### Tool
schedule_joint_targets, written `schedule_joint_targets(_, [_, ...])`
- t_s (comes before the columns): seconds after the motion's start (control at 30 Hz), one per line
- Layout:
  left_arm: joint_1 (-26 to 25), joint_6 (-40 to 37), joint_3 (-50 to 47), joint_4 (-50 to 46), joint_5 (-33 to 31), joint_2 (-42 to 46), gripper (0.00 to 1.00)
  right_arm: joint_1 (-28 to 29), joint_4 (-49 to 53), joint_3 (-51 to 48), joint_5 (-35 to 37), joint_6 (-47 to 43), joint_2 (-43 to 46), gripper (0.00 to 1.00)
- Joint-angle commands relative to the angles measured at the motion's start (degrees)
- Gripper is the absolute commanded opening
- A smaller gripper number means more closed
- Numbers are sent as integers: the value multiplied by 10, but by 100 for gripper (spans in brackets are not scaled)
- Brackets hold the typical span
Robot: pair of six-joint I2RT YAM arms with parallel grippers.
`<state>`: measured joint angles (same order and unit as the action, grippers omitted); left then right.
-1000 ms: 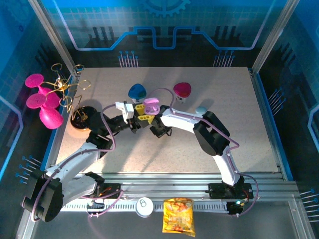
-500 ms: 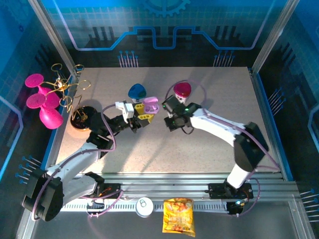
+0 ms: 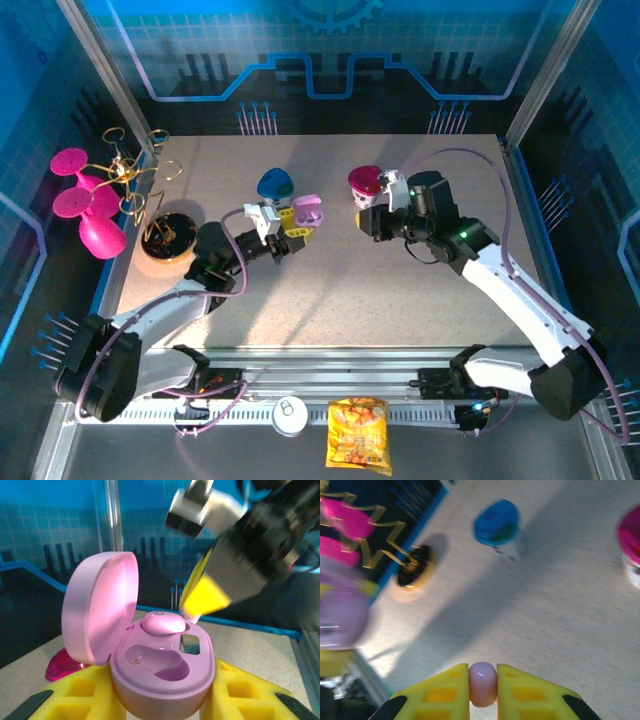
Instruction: Insert wireless bluetooth earbuds into charging case
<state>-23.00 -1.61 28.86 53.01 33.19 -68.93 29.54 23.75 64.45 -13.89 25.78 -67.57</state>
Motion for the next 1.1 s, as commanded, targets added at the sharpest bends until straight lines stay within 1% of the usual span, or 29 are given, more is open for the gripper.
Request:
schedule_joint_targets(0.0, [-5, -33, -8, 35, -26, -33, 28, -4, -70, -10, -134, 36, 8, 11])
schedule_joint_targets(0.07, [-5, -33, -8, 47, -29, -54, 28, 3, -97, -10, -164, 52, 4, 11])
schedule_joint_targets(0.17, [-10, -33, -7, 65, -32, -76, 28, 24, -118, 1, -168, 53, -6, 11])
schedule_joint_targets(0.3, [-18, -44, 5, 46, -35, -83, 28, 55, -113, 33, -144, 36, -40, 11])
schedule_joint_targets(0.5, [-29, -67, 14, 8, -43, -71, 28, 83, -104, 75, -114, 15, -98, 11])
schedule_joint_targets(0.7, [-32, -66, 14, -2, -49, -62, 28, 96, -79, 107, -87, -4, -137, 11])
schedule_joint_targets(1.07, [-33, -52, 29, 0, -59, -58, 28, 109, -29, 118, -23, -34, -176, 11])
